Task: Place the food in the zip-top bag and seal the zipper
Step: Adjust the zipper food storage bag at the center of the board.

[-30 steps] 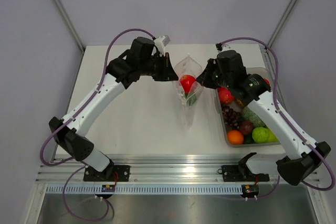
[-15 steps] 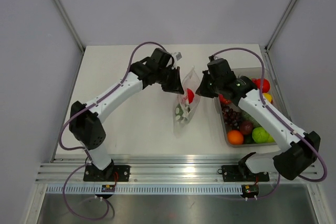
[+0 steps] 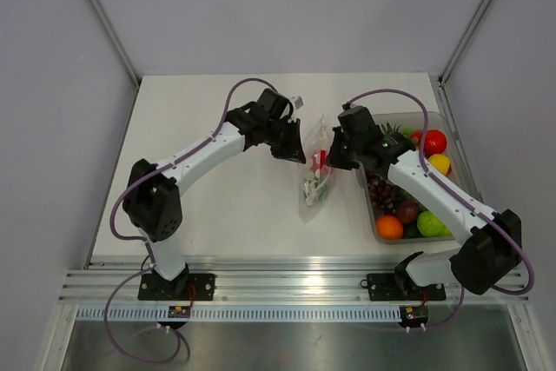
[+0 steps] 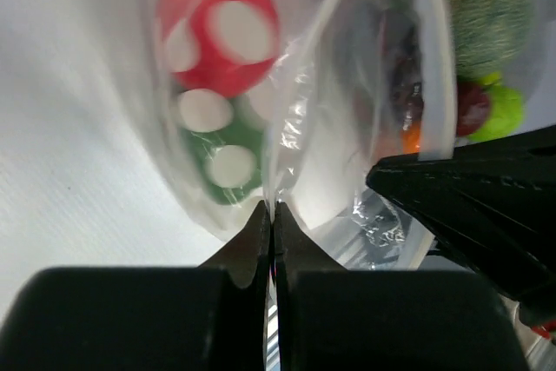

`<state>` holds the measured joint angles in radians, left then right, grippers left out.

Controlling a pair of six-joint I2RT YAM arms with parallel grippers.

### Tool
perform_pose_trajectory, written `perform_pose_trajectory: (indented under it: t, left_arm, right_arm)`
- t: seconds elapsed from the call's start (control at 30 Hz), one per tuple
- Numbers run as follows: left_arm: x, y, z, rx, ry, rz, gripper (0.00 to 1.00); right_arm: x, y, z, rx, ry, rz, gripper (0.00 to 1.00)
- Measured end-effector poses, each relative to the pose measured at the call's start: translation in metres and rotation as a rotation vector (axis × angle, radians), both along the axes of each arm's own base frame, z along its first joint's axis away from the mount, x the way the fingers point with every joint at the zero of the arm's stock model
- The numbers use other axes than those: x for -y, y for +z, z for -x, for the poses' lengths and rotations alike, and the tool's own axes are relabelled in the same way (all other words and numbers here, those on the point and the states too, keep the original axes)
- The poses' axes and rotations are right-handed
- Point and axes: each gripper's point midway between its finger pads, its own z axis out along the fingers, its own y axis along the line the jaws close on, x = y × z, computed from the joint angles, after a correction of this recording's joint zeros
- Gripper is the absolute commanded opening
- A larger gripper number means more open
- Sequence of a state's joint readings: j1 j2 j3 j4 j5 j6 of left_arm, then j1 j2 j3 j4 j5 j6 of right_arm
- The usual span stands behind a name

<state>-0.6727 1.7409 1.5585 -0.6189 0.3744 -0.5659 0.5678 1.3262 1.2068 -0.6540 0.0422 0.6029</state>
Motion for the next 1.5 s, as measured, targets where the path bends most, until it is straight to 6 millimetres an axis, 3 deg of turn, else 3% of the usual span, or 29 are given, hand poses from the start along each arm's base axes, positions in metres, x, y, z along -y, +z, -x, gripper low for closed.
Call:
perform_pose_trajectory:
  t: [0.07,0.13,0.2,0.37,0.43,0.5,0.57,0.73,0.8,0.87,0.9,0.93,1.17,1.3,1.33,1.37,1.4,1.47,1.5]
  left_arm:
    - [-0.002,-0.025,0.005,-0.067,-0.003,-0.055,0.0]
    - [-0.004,-0.026,0.011,-0.085,-0.009,-0.07,0.0]
    - [-0.002,-0.009,0.013,-0.061,-0.015,-0.051,0.0]
    - [-0.001,0.071,0.016,0.098,-0.02,0.077,0.0]
    - [-0.004,0.093,0.019,0.145,-0.02,0.115,0.0]
    - [-0.005,0.099,0.02,0.159,-0.02,0.127,0.0]
    - [-0.004,0.092,0.018,0.148,-0.017,0.114,0.0]
    - [-0.007,0.051,0.014,0.075,-0.002,0.024,0.0]
    - [-0.009,0.043,0.012,0.069,0.005,-0.005,0.0]
    - [-0.012,0.04,0.011,0.071,0.01,-0.023,0.0]
    - [-0.013,0.039,0.011,0.073,0.011,-0.031,0.0]
    - [-0.014,0.038,0.011,0.076,0.011,-0.036,0.0]
    - [-0.017,0.029,0.006,0.08,0.022,-0.073,0.0]
    - [-0.017,0.02,0.003,0.072,0.023,-0.091,0.0]
    - [-0.017,0.019,0.003,0.072,0.023,-0.094,0.0]
    - [-0.017,0.018,0.002,0.072,0.023,-0.098,0.0]
    - [-0.018,0.018,0.002,0.074,0.023,-0.102,0.0]
    - [-0.018,0.018,0.002,0.081,0.021,-0.106,0.0]
    - [-0.019,0.017,0.001,0.082,0.02,-0.109,0.11]
  right_arm:
    - [0.003,-0.02,0.005,-0.059,0.0,0.038,0.0]
    - [0.006,-0.019,0.009,-0.065,0.0,0.044,0.0]
    - [0.007,-0.001,0.01,-0.035,0.001,0.028,0.0]
    - [0.005,0.07,0.006,0.126,0.0,-0.067,0.0]
    - [0.007,0.082,0.007,0.161,-0.003,-0.088,0.0]
    - [0.006,0.08,0.005,0.166,-0.006,-0.088,0.0]
    - [0.005,0.062,0.001,0.139,-0.009,-0.068,0.0]
    - [0.005,-0.016,0.0,-0.031,-0.008,0.042,0.0]
    - [0.006,-0.033,0.002,-0.078,-0.007,0.072,0.01]
    - [0.006,-0.036,0.002,-0.086,-0.007,0.078,0.09]
    - [0.006,-0.035,0.002,-0.084,-0.007,0.078,0.22]
    - [0.005,-0.033,0.001,-0.077,-0.007,0.075,0.24]
    - [0.006,-0.013,-0.007,-0.022,-0.007,0.077,0.2]
    - [0.007,-0.014,-0.006,-0.025,-0.007,0.08,0.27]
    - [0.007,-0.014,-0.006,-0.025,-0.006,0.08,0.26]
    - [0.006,-0.014,-0.006,-0.025,-0.006,0.08,0.11]
    - [0.007,-0.015,-0.006,-0.025,-0.003,0.083,0.04]
    - [0.007,-0.017,-0.005,-0.031,-0.008,0.08,0.0]
    - [0.007,-0.019,-0.004,-0.036,-0.011,0.078,0.0]
